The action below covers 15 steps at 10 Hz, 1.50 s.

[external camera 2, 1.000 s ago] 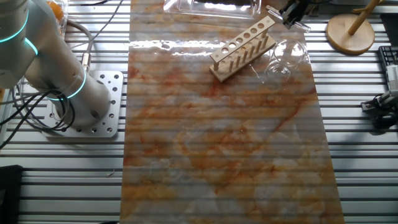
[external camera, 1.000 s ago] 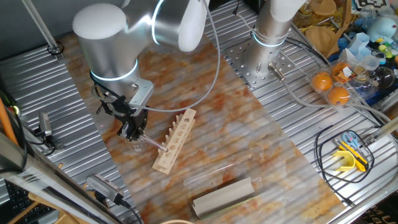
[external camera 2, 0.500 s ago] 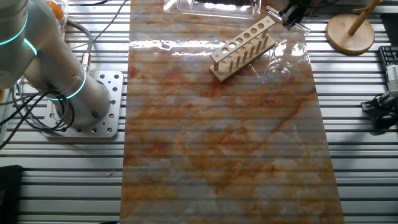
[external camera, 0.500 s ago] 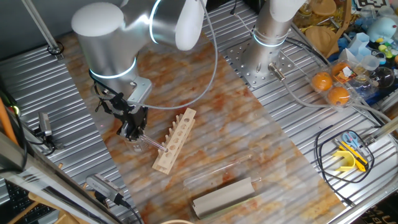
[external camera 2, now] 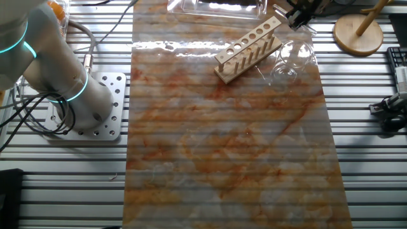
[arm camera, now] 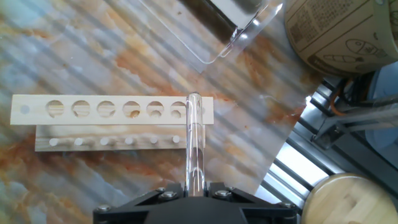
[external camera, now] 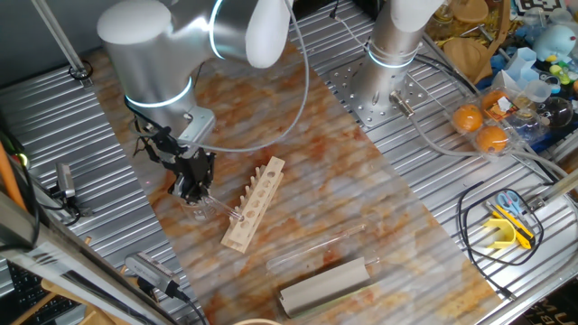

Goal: Pour out the test tube

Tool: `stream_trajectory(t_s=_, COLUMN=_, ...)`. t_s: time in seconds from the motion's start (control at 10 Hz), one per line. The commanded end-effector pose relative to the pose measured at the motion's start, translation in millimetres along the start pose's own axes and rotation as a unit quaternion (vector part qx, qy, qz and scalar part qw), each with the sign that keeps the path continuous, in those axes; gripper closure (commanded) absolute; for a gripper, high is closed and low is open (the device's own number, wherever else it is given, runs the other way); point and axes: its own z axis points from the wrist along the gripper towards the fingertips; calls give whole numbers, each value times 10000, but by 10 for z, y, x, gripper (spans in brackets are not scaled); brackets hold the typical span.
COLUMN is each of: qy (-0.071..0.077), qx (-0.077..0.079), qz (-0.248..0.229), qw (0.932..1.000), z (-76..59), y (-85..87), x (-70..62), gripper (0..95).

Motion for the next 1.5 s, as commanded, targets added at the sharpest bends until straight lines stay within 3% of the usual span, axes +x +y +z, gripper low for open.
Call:
stream_trajectory(t_s=0.1, qy=-84, qx=29, qz=14, qw=10000, z=9, y=-19, x=-7, gripper=950)
stream_trajectory(t_s=0.6, qy=-324, qx=149, qz=216, qw=9991, z=20, y=-20, x=-4, gripper=950)
stream_trajectory(t_s=1.5, qy=-514, qx=249, qz=337, qw=9978, z=42, y=-38, x=-19, gripper=950)
